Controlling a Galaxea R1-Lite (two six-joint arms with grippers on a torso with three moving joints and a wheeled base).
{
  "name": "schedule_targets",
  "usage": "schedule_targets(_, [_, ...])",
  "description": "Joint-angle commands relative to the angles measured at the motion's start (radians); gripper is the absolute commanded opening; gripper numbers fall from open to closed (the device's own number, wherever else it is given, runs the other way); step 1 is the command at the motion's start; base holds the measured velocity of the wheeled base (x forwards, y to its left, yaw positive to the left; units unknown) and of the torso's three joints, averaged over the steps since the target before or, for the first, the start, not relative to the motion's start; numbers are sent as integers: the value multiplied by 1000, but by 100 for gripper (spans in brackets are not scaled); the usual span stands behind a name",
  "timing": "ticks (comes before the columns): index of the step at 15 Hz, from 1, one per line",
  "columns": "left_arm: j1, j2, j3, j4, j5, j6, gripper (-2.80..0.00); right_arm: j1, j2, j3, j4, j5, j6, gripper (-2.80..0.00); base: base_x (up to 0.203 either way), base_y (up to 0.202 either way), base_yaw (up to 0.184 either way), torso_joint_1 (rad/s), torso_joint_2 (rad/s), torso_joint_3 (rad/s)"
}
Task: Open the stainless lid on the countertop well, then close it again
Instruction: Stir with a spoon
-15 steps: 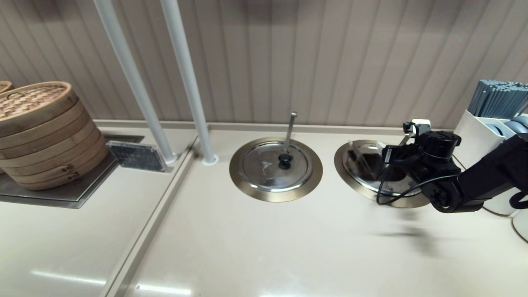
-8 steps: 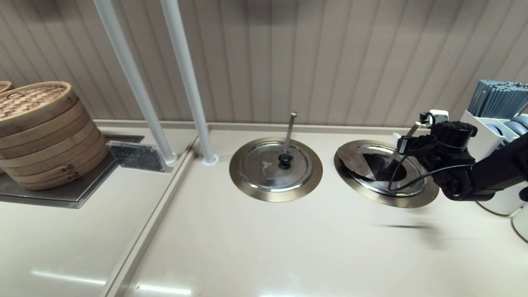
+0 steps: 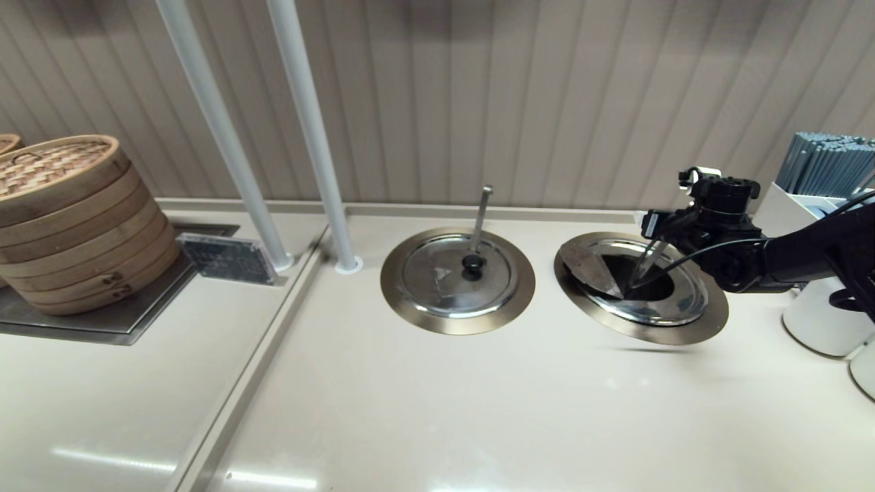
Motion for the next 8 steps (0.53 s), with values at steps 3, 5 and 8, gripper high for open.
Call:
schedule_targets(3, [0, 0, 0, 0, 0, 0, -280, 1, 115, -208, 153, 1, 58, 0, 0, 0, 0, 0, 0, 0])
schedule_targets(5, [0, 0, -1, 0, 0, 0, -280, -1, 156, -254, 179, 1, 61, 0, 0, 0, 0, 0, 0, 0])
schedule_targets(8, [0, 0, -1, 1, 0, 0, -280, -8, 217, -325, 184, 0, 61, 0, 0, 0, 0, 0, 0, 0])
